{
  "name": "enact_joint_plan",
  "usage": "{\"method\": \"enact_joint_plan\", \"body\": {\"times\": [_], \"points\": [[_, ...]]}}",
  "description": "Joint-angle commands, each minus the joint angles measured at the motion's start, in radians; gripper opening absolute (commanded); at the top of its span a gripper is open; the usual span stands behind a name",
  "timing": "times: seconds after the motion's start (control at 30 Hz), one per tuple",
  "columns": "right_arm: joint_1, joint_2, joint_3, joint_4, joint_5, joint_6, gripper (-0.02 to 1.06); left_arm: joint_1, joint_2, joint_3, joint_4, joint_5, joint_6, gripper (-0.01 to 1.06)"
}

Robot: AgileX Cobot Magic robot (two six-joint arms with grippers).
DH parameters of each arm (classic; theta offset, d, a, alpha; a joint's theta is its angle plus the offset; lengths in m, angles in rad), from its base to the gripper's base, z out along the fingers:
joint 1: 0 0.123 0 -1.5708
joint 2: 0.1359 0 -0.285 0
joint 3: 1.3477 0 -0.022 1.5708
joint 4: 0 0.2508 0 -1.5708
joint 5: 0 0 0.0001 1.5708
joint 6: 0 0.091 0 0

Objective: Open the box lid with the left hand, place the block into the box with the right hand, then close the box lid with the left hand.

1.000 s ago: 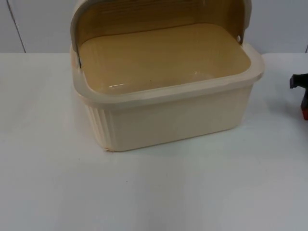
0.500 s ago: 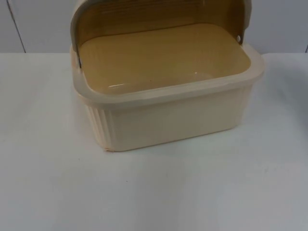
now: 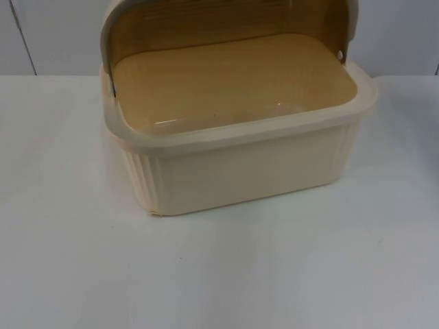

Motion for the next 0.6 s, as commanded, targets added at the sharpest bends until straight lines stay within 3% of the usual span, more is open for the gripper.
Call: {"method": "enact_joint_plan", "body": {"times": [0.0, 0.13, 0.27, 0.5, 0.57], "points": [[0.012, -0.050, -0.007, -0.001, 0.062, -0.023, 0.00, -0.005, -0.001, -0.005, -0.008, 0.002, -0.004, 1.05], [0.048, -0.086, 0.000, 0.005, 0.158, -0.054, 0.00, -0.005, -0.001, -0.005, -0.008, 0.002, -0.004, 1.05], [0.108, -0.111, 0.027, 0.007, 0.144, -0.054, 0.00, -0.005, -0.001, -0.005, -0.008, 0.002, -0.004, 1.05], [0.227, -0.204, 0.165, 0.001, 0.007, -0.040, 0.00, -0.005, -0.001, -0.005, -0.008, 0.002, -0.004, 1.05], [0.267, -0.253, 0.259, -0.002, -0.099, 0.004, 0.00, -0.005, -0.001, -0.005, -0.011, 0.002, -0.004, 1.05]]}}
